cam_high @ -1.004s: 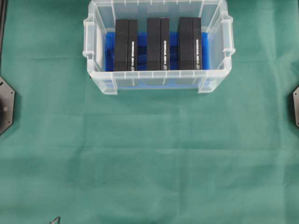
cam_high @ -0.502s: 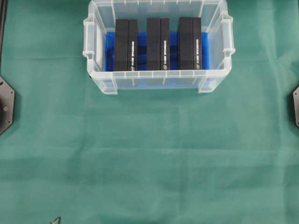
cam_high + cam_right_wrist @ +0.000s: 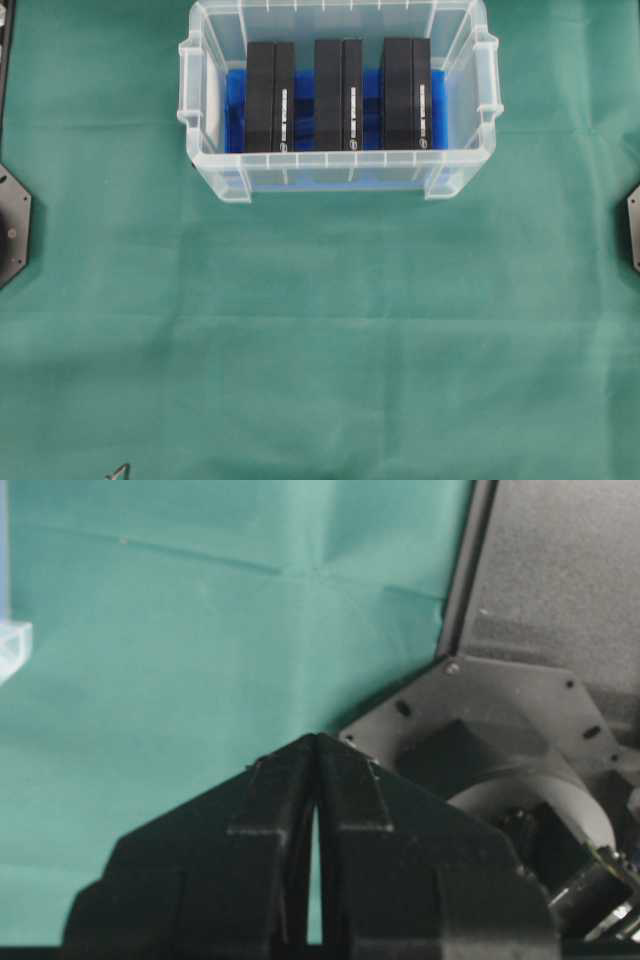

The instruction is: Take the box out of the case with both arms.

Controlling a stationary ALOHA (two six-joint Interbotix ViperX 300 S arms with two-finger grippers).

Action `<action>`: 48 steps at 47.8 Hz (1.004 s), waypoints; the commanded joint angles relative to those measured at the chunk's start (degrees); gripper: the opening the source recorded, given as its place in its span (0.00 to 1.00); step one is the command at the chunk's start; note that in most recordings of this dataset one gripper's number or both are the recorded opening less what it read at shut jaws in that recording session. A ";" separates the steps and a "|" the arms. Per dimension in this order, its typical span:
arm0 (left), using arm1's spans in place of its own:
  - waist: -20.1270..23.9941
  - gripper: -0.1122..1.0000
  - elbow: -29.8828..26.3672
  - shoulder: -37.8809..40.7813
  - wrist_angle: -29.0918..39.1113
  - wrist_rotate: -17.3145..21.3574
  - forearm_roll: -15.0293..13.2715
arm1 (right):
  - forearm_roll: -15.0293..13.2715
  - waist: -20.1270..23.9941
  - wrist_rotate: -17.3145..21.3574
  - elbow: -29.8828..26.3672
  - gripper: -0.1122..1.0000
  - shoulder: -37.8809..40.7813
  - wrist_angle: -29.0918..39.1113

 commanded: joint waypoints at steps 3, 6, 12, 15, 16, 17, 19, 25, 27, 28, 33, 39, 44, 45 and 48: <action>-0.26 0.10 -1.41 -0.62 -0.18 -0.44 -0.18 | 1.14 -0.18 -0.26 -1.23 0.10 -0.79 -0.26; -0.70 0.10 -1.23 -1.05 -0.18 -0.70 -0.18 | 1.41 -0.18 -0.44 -1.05 0.10 -1.32 -0.44; -1.23 0.10 -0.79 -1.85 -0.18 -1.49 -0.18 | 1.41 -0.18 -0.62 -0.44 0.10 -2.64 -1.49; -1.14 0.10 -0.62 -1.93 -0.26 -1.41 0.18 | 1.41 -0.18 -0.62 0.09 0.10 -3.08 -2.20; -0.97 0.11 -0.53 -1.93 -0.35 -1.23 0.18 | 1.41 -0.18 -0.62 0.35 0.10 -3.16 -2.37; -0.79 0.11 -0.53 -1.85 -0.35 -1.23 0.18 | 1.32 -0.18 -0.62 0.53 0.10 -3.25 -2.64; -0.62 0.14 -0.53 -1.85 -0.35 -1.14 0.18 | 1.41 -0.18 -0.62 0.79 0.10 -3.43 -2.99; -0.62 0.42 -0.53 -1.76 -0.35 -1.32 0.09 | 1.49 -0.18 -0.70 1.76 0.10 -3.43 -3.78; -0.70 0.53 -0.53 -1.67 -0.35 -1.41 0.00 | 1.41 -0.18 -0.88 2.02 0.10 -3.52 -4.22; -0.70 0.58 -0.44 -1.67 -0.35 -1.41 0.00 | 1.41 -0.18 -1.14 2.29 0.10 -3.52 -4.48; -0.88 0.83 -0.53 -1.49 -0.35 -1.32 0.00 | 1.14 -0.18 -4.31 3.78 0.11 -3.43 -6.77; -0.70 0.86 -0.26 -1.41 -0.35 -1.93 0.09 | 0.88 -0.18 -4.92 4.92 0.33 -3.34 -8.88; -0.70 0.86 0.09 -0.97 -0.35 -1.93 0.09 | 0.35 -0.18 -4.66 5.01 0.61 -2.99 -9.32; -0.70 0.86 0.09 -0.88 -0.35 -2.02 0.09 | 0.18 -0.18 -4.66 5.01 0.67 -2.90 -9.23; -0.53 0.86 0.00 -0.62 -0.35 -2.02 0.18 | -0.26 -0.18 -4.57 5.01 0.83 -2.64 -9.32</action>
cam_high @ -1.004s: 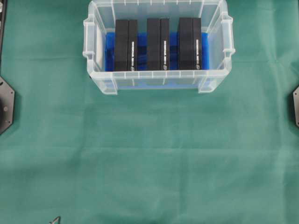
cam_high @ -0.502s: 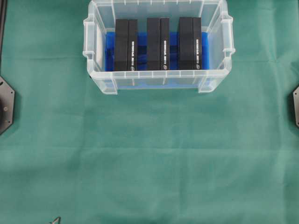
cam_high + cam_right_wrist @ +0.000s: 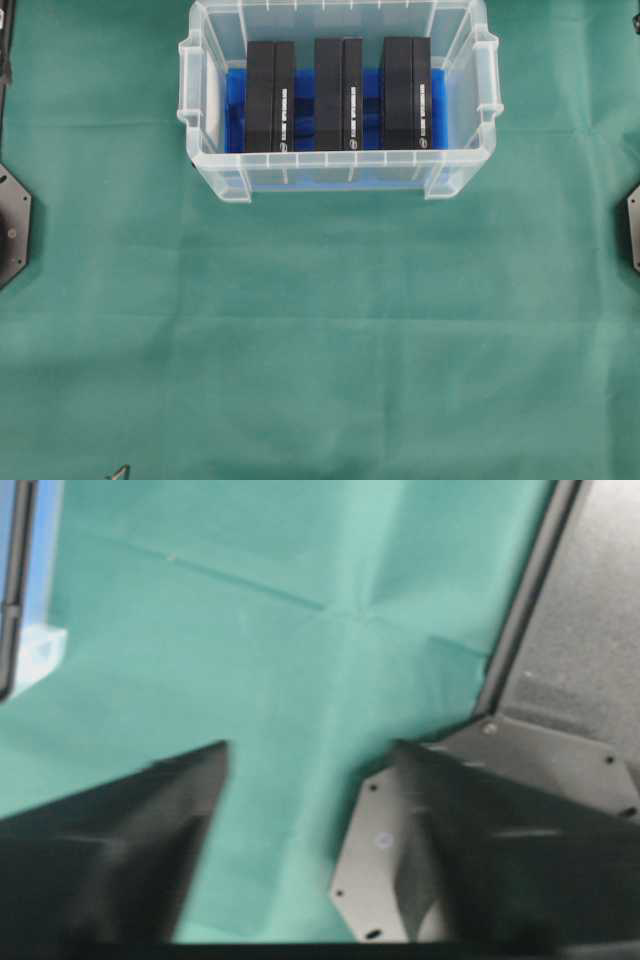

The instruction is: Take the box out of the case with both arms.

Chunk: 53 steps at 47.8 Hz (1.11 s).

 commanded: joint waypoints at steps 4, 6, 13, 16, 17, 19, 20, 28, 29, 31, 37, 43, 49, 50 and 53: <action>0.26 0.86 -0.70 0.35 -0.18 0.09 0.35 | -0.62 -0.09 0.18 -0.88 0.96 0.26 -0.62; 0.26 0.86 -0.70 0.35 -0.18 0.35 0.35 | -0.62 -0.09 0.35 -0.88 0.97 0.18 -0.79; 0.26 0.86 -0.53 -0.70 -0.18 0.18 0.09 | 0.44 -0.09 2.99 -0.79 0.96 -0.26 -0.26; 0.26 0.86 -0.53 -0.79 -0.18 0.00 0.00 | 0.53 -0.09 3.87 -0.70 0.96 -1.05 0.88; 0.26 0.86 -0.53 -0.70 -0.18 -0.18 -0.09 | 0.53 -0.09 4.04 -0.70 0.96 -1.23 1.23; 0.26 0.86 -0.53 -0.62 -0.18 -0.62 -0.09 | 0.53 -0.09 4.39 -0.70 0.96 -1.41 1.76; 0.26 0.86 -0.53 -0.53 -0.18 -0.88 -0.09 | 0.53 -0.09 4.57 -0.70 0.96 -1.41 1.93; 0.26 0.86 -1.05 0.70 -0.18 -2.64 -0.09 | 1.23 -0.09 8.53 -0.70 0.96 -1.14 2.20; 0.26 0.86 -1.14 0.97 -0.18 -2.90 -0.09 | 1.41 -0.09 8.96 -0.79 0.96 -1.05 2.11; 0.26 0.86 -1.41 1.67 -0.09 -3.69 -0.09 | 1.76 -0.09 9.84 -0.88 0.96 -0.62 1.76; 0.18 0.86 -2.90 4.57 0.09 -5.71 -0.53 | 3.52 -0.09 10.72 -1.32 0.96 1.32 0.79; -0.97 0.86 -4.92 8.26 0.09 -5.89 -0.53 | 4.83 0.00 10.99 -2.20 0.96 4.04 -1.05; -1.76 0.86 -6.86 11.25 -0.18 -6.06 -0.53 | 5.01 0.70 12.13 -3.60 0.96 7.21 -3.96; -1.76 0.86 -7.21 11.78 -0.18 -6.15 -0.53 | 4.92 0.88 12.30 -3.87 0.96 7.82 -4.48; -1.76 0.86 -8.35 13.54 -0.18 -6.68 -0.53 | 5.01 1.49 12.74 -4.75 0.95 9.58 -5.80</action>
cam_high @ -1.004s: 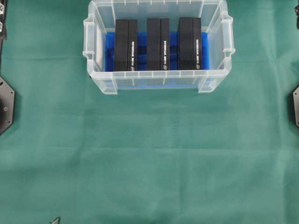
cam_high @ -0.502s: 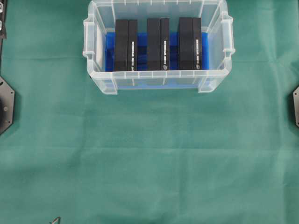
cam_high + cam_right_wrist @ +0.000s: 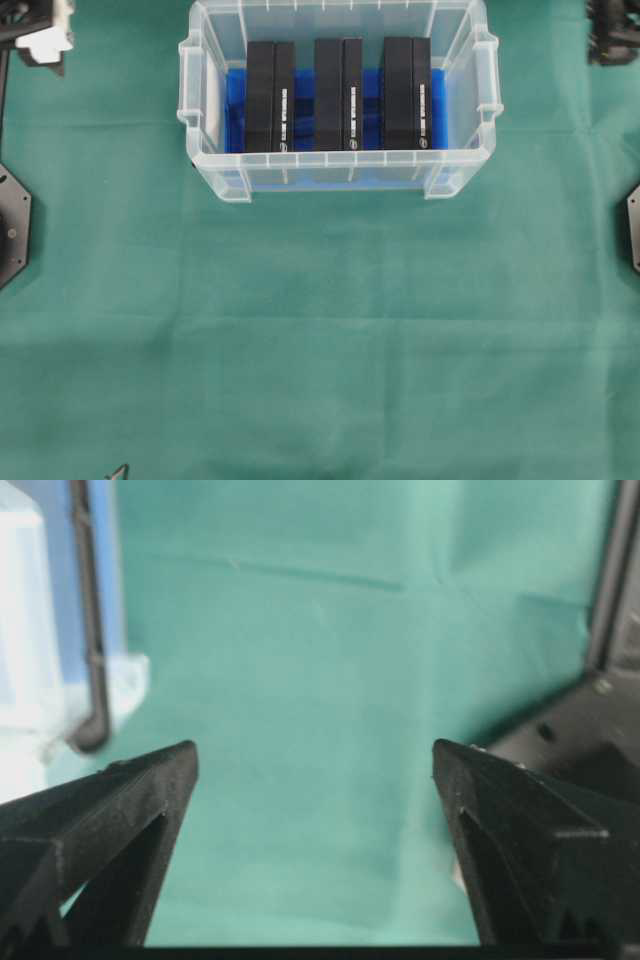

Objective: Take the box out of the case with both arms.
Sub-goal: 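Move both open grippers above the left and right black boxes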

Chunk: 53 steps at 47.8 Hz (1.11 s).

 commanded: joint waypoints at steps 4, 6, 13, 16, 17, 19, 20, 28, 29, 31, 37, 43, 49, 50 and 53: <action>-0.79 0.86 -3.69 3.34 -0.26 -0.35 -0.09 | 0.35 2.02 1.05 -3.78 0.96 3.96 -3.25; -1.23 0.86 -4.39 4.57 -0.26 -0.53 -0.09 | 0.53 2.64 1.14 -4.66 0.96 5.45 -3.87; -2.90 0.86 -7.73 8.88 -2.37 -0.97 -0.09 | 1.14 4.92 1.14 -8.70 0.95 10.72 -5.01; -3.52 0.86 -9.23 10.63 -3.34 -0.97 -0.09 | 1.05 5.71 1.14 -10.63 0.95 12.83 -5.19; -3.69 0.86 -9.58 11.25 -3.60 -0.97 -0.09 | 1.14 6.06 1.14 -11.69 0.95 13.89 -5.27; -3.96 0.86 -10.37 12.48 -3.87 -0.88 -0.09 | 1.14 6.59 1.05 -13.10 0.95 15.29 -5.36; -4.13 0.86 -10.72 13.01 -3.96 -0.79 -0.09 | 1.14 6.77 1.05 -13.89 0.95 15.91 -5.36; -5.10 0.86 -13.80 17.14 -4.39 -0.79 -0.09 | 1.14 7.73 1.05 -19.25 0.95 20.74 -5.63; -5.27 0.86 -14.15 17.49 -4.48 -0.79 -0.09 | 1.05 7.91 1.05 -19.86 0.95 21.27 -5.71; -5.63 0.86 -14.94 18.28 -4.75 -0.88 -0.09 | 1.14 8.26 1.05 -21.01 0.95 22.41 -5.89; -6.06 0.86 -17.40 20.74 -6.15 -0.88 0.44 | 1.14 9.49 1.05 -24.52 0.95 25.84 -6.06; -6.33 0.86 -19.25 22.85 -7.47 -0.70 0.62 | 1.14 10.37 1.05 -27.42 0.95 28.74 -6.06; -6.59 0.86 -21.45 25.14 -8.35 -0.44 0.62 | 1.14 10.81 1.05 -30.06 0.95 30.67 -6.06; -6.59 0.86 -21.88 25.58 -8.44 -0.35 0.62 | 1.14 10.90 1.05 -30.23 0.95 30.94 -5.98; -6.59 0.86 -23.03 26.46 -8.44 0.00 0.70 | 1.14 10.99 1.14 -30.76 0.95 31.46 -5.89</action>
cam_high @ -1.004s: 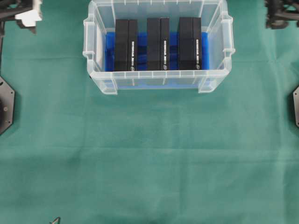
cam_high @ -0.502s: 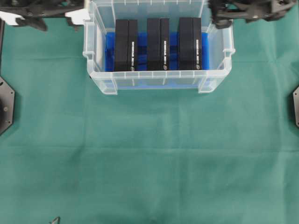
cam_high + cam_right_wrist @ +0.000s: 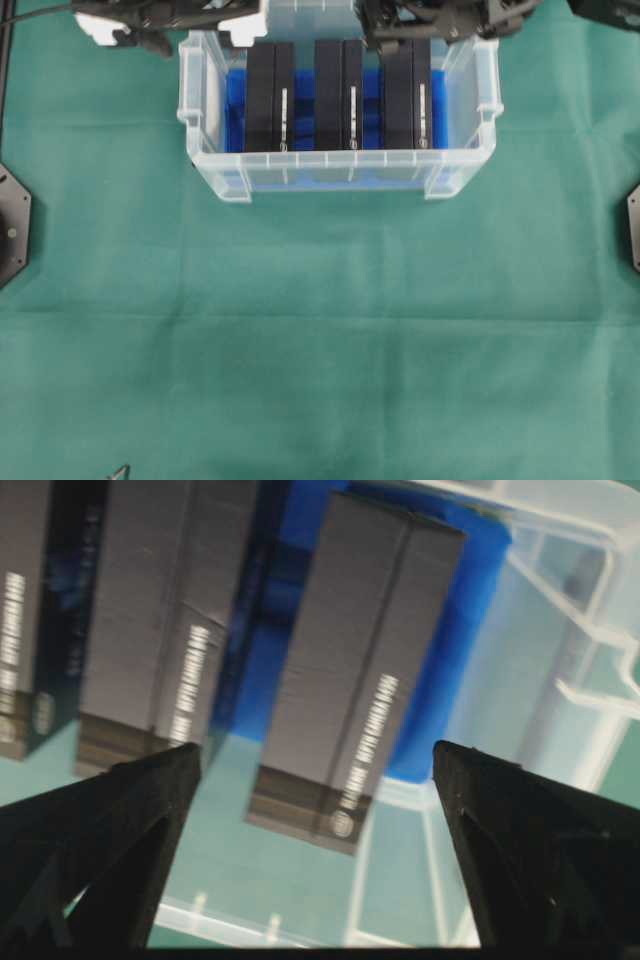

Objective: Take the box out of the case with both arms.
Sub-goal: 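Move both open grippers above the left and right black boxes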

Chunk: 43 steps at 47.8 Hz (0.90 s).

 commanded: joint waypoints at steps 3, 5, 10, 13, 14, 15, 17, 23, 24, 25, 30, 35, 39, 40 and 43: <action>-0.44 0.86 -3.96 1.14 -0.26 0.62 0.26 | 0.09 0.35 0.26 -2.20 0.95 -0.18 -0.18; -0.53 0.86 -4.83 1.85 -0.26 0.79 0.26 | 0.09 0.35 0.26 -2.20 0.95 -0.18 -0.26; -0.88 0.86 -7.29 3.60 -0.26 0.97 0.26 | 0.00 0.44 0.35 -2.20 0.95 -0.18 -0.18; -0.97 0.86 -8.44 4.57 -0.26 1.05 0.26 | 0.00 0.35 0.35 -2.20 0.95 -0.18 -0.26; -0.97 0.86 -8.88 4.83 -0.26 1.05 0.26 | 0.00 0.44 0.35 -2.20 0.95 -0.18 -0.18; -1.05 0.86 -9.14 5.10 -0.26 1.05 0.26 | 0.00 0.44 0.44 -2.11 0.95 -0.18 -0.18; -1.05 0.86 -9.58 5.54 -0.26 1.23 0.35 | 0.00 0.35 0.53 -2.11 0.95 -0.18 -0.18; -1.32 0.86 -10.11 6.42 -0.26 1.49 0.35 | -0.09 0.35 0.70 -2.11 0.95 -0.18 -0.09; -1.41 0.86 -10.02 6.50 -0.18 1.49 0.35 | -0.09 0.35 0.79 -2.11 0.95 -0.18 -0.18; -1.41 0.86 -10.02 6.59 -0.18 1.49 0.35 | -0.18 0.44 0.79 -2.02 0.95 -0.18 -0.09; -1.49 0.86 -10.20 7.12 -0.26 1.41 0.26 | -0.18 0.44 1.23 -1.76 0.95 -0.18 -0.09; -1.67 0.86 -10.28 7.65 -0.26 1.41 0.35 | -0.35 0.35 1.85 -1.49 0.95 -0.18 -0.09; -1.76 0.86 -10.28 8.00 -0.44 1.41 0.26 | -0.53 0.35 1.93 -1.41 0.95 -0.18 -0.09; -1.76 0.86 -10.28 8.00 -0.53 1.41 0.35 | -0.53 0.35 1.93 -1.41 0.95 -0.18 -0.09; -1.76 0.86 -10.28 8.17 -0.88 1.41 0.35 | -0.62 0.35 1.93 -1.41 0.95 -0.18 -0.09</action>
